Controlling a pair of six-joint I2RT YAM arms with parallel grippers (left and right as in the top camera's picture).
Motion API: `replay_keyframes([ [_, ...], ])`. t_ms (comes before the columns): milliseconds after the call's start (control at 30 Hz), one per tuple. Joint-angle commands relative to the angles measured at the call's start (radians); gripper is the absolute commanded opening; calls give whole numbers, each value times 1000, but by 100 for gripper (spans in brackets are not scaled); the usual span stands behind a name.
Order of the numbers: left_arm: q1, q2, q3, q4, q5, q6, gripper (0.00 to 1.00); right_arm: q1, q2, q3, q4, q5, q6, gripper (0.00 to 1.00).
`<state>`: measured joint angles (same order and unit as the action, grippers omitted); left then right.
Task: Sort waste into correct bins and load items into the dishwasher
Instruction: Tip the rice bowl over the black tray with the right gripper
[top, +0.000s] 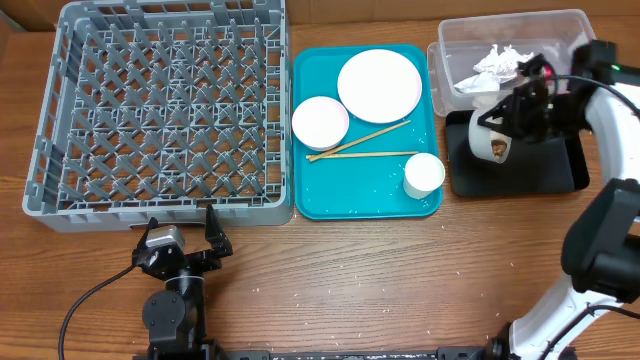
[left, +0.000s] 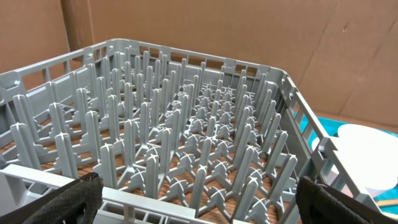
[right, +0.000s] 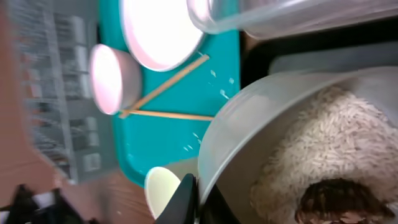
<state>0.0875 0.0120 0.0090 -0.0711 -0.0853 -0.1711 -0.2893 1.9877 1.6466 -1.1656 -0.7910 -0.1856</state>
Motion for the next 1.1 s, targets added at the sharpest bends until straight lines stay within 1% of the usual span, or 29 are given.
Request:
replay_keyframes([
  [0,6,-8,-4,1,8,26,100,-63,-16,-97,56,-267,-51,4],
  [133,6,-8,-4,1,8,26,100,-131,-16,-245,185,-446,-51,4],
  [267,6,-8,-4,1,8,26,100,-191,-16,-332,275,-555,-51,4],
  [433,6,-7,-4,1,8,26,100,-216,-16,-338,367,-774,-46,4],
  [600,6,-7,-4,1,8,26,100,-218,-16,-338,394,-779,13,4],
  [667,6,-8,-4,1,8,26,100,-221,-16,-338,437,-778,88,4],
  [767,6,-8,-4,1,8,26,100,-235,-16,-338,505,-778,294,4],
  [900,6,-7,-4,1,8,26,100,-251,-16,-338,537,-778,500,4],
  [1000,6,-8,-4,1,8,26,100,-251,-16,-338,557,-778,589,4],
  [1067,6,-7,-4,1,8,26,100,-251,-16,-337,566,-777,606,4],
])
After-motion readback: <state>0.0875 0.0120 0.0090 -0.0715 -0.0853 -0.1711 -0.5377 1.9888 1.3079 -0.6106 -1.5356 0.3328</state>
